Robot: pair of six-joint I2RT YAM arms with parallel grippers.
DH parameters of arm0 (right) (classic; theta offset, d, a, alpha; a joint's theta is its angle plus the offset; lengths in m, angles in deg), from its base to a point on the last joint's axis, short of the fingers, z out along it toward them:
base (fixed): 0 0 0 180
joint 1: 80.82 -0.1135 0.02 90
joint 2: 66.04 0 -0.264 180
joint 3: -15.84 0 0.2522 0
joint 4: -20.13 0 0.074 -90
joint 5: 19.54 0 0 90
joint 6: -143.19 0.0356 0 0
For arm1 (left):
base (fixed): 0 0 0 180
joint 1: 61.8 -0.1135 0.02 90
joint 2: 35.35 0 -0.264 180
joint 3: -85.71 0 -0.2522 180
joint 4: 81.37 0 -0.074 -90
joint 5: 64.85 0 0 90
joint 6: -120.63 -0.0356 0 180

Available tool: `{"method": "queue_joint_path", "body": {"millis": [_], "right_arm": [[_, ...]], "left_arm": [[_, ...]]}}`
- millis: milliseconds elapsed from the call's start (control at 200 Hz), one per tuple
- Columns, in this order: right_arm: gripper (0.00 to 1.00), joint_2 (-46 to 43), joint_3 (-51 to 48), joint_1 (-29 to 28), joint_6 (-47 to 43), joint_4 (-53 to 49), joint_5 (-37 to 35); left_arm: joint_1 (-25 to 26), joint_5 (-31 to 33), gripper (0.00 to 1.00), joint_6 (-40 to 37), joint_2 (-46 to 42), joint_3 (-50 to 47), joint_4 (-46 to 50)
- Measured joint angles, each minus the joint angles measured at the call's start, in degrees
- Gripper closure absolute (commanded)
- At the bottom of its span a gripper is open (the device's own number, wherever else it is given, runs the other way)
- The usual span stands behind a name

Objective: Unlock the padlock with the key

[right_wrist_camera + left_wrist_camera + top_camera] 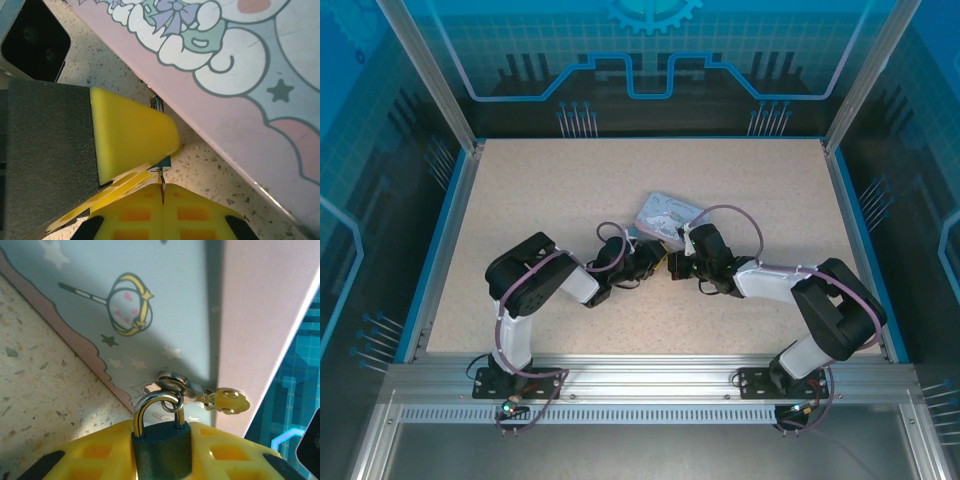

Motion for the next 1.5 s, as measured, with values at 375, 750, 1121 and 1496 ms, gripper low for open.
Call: {"method": "queue_joint_path", "body": {"millis": [375,750,1121,1496], "right_arm": [[1.0,0.8,0.0,-0.1,0.0,1.5,-0.5],[0.79,1.2,-0.9,0.1,-1.0,5.2,-0.2],[0.59,-8.4,-7.9,3.0,-2.5,6.3,4.1],[0.7,-6.6,-8.9,5.3,1.3,9.6,11.3]], "left_arm": [[0.0,0.5,0.85,0.0,0.0,0.0,0.0],[-0.2,1.9,0.89,0.0,0.0,0.0,-0.8],[0.1,1.1,0.9,0.1,0.0,0.0,-0.6],[0.1,1.1,0.9,0.0,0.0,0.0,-0.4]]}}
